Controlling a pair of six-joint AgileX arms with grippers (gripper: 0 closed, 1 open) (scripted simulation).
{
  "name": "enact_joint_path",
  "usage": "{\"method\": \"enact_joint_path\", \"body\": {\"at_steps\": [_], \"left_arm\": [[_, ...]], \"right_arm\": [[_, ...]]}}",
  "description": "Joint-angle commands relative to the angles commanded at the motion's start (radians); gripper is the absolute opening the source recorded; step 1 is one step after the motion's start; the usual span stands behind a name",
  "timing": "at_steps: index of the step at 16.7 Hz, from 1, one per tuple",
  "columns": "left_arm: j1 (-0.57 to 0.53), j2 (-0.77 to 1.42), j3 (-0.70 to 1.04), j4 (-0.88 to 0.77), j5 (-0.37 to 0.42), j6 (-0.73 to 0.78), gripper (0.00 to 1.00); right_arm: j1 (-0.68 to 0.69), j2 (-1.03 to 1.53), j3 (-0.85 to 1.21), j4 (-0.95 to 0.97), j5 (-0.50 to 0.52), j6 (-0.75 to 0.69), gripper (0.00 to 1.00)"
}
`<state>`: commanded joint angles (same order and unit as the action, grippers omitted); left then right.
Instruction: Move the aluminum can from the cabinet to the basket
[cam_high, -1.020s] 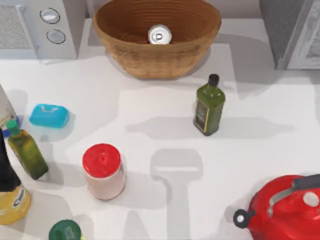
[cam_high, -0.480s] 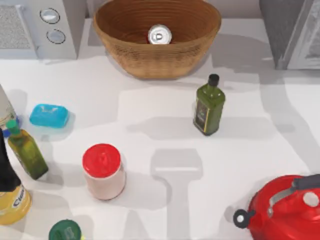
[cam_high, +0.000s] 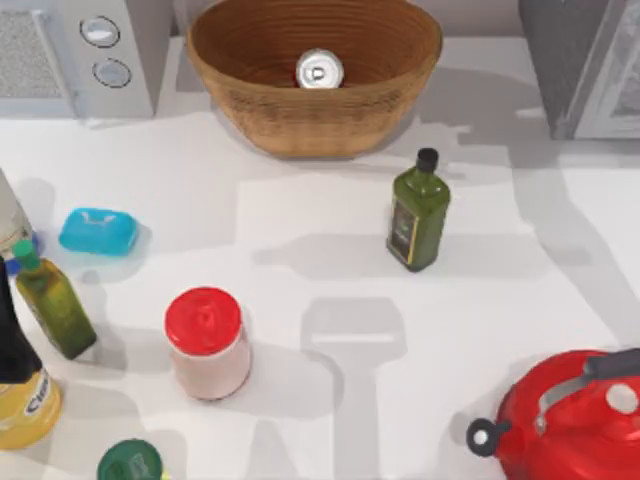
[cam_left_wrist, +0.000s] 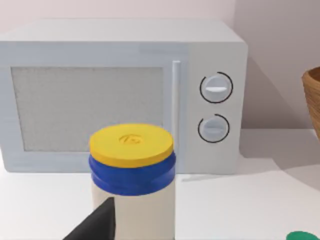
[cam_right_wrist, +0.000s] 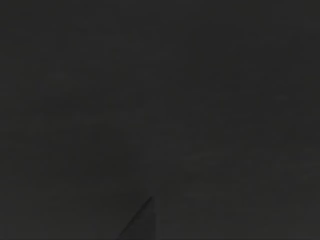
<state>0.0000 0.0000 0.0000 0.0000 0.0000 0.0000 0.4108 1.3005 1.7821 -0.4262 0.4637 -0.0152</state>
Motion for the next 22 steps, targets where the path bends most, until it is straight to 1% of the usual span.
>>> {"method": "enact_joint_path", "body": {"at_steps": [6,13,17,22], "left_arm": [[0.000,0.000,0.000,0.000,0.000,0.000,1.00],[0.000,0.000,0.000,0.000,0.000,0.000,1.00],[0.000,0.000,0.000,0.000,0.000,0.000,1.00],[0.000,0.000,0.000,0.000,0.000,0.000,1.00]], "right_arm": [[-0.069,0.131,0.088,0.034,-0.067,0.004,1.00],[-0.071,0.093,0.059,0.041,-0.071,0.002,1.00],[-0.102,-0.032,-0.103,0.076,-0.105,0.002,1.00],[-0.166,-0.291,-0.450,0.148,-0.177,0.003,1.00]]}}
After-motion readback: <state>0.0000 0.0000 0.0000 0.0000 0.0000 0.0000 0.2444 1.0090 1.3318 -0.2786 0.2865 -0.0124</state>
